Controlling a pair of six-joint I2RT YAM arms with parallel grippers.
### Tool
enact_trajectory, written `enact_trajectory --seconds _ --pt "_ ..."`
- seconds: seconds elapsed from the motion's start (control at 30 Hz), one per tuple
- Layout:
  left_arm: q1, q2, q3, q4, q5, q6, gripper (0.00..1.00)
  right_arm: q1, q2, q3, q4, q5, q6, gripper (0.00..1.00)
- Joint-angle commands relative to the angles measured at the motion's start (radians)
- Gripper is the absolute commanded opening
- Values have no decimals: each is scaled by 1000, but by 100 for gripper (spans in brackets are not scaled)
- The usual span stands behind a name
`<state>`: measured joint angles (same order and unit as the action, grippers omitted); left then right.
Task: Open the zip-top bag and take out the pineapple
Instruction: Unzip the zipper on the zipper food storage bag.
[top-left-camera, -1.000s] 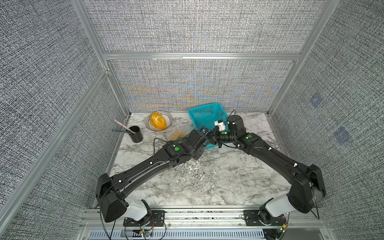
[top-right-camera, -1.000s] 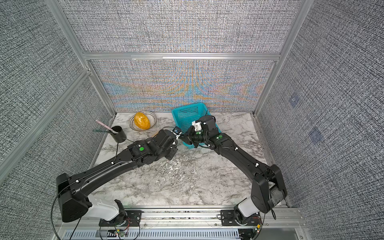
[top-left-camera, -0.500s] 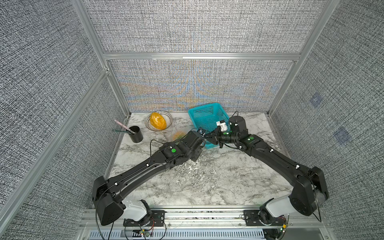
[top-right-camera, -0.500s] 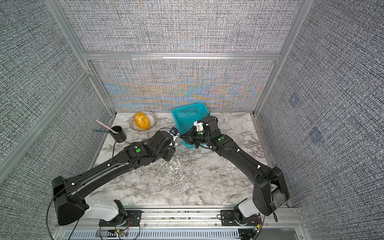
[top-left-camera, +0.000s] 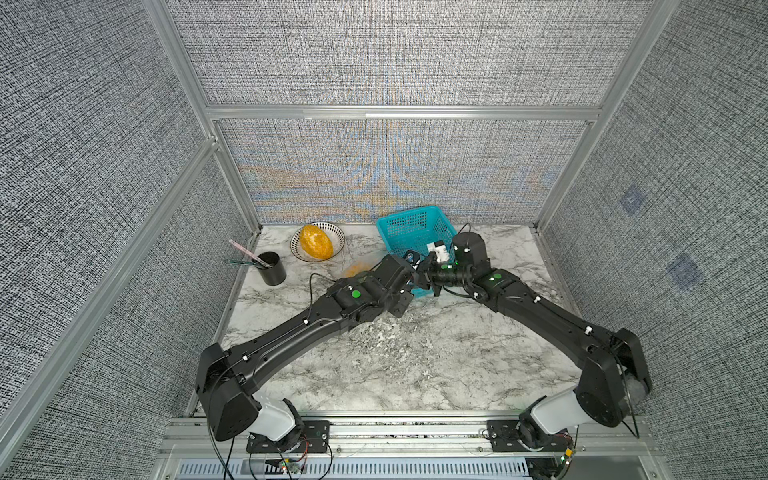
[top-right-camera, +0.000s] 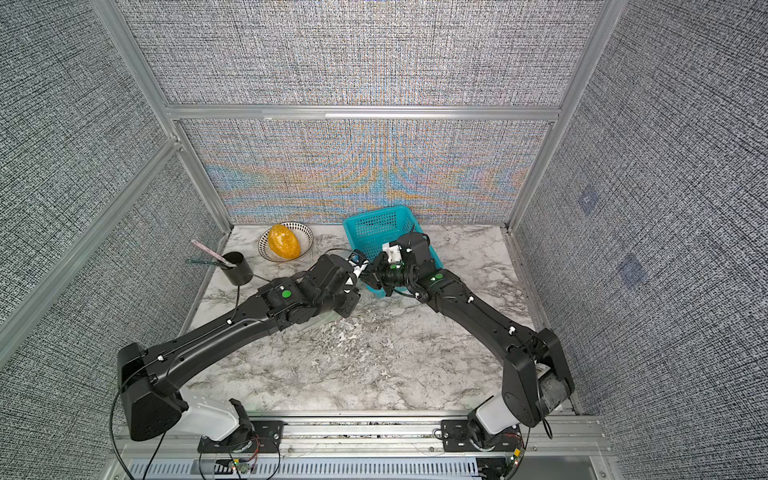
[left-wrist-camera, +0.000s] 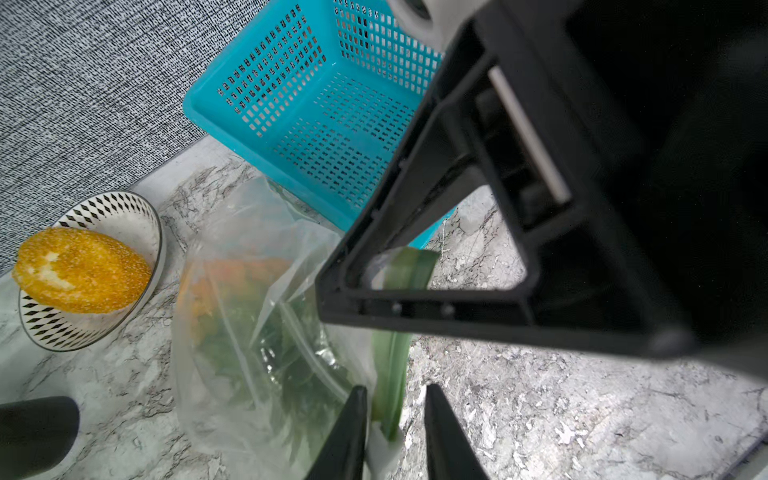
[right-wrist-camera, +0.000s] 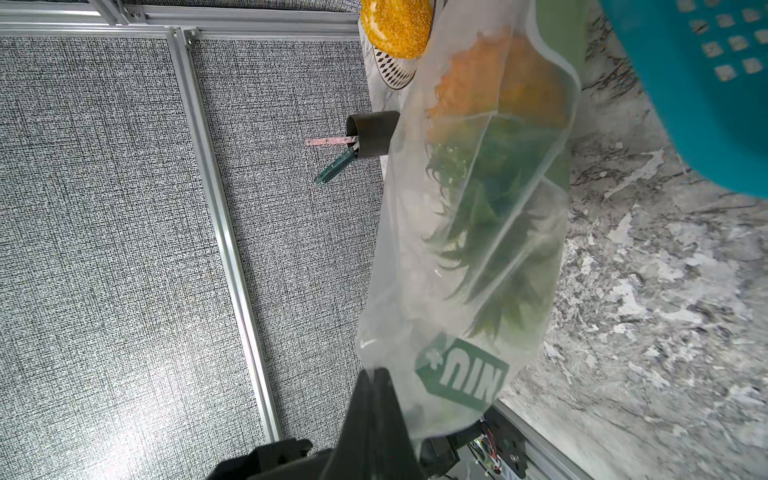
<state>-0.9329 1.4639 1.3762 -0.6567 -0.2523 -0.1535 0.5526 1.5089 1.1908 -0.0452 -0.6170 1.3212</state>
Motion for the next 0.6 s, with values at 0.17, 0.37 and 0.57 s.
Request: enact_trajectory --seconds 0.17,0.37,0.57 --pt "6 -30 -32 -3 7 7 28 -7 -2 1 62 -3 21 0" --pt "6 -61 -72 -24 -1 7 27 -21 4 16 79 -2 36 0" --pt "11 -95 -105 -41 -11 7 25 -34 10 25 76 -2 39 0"
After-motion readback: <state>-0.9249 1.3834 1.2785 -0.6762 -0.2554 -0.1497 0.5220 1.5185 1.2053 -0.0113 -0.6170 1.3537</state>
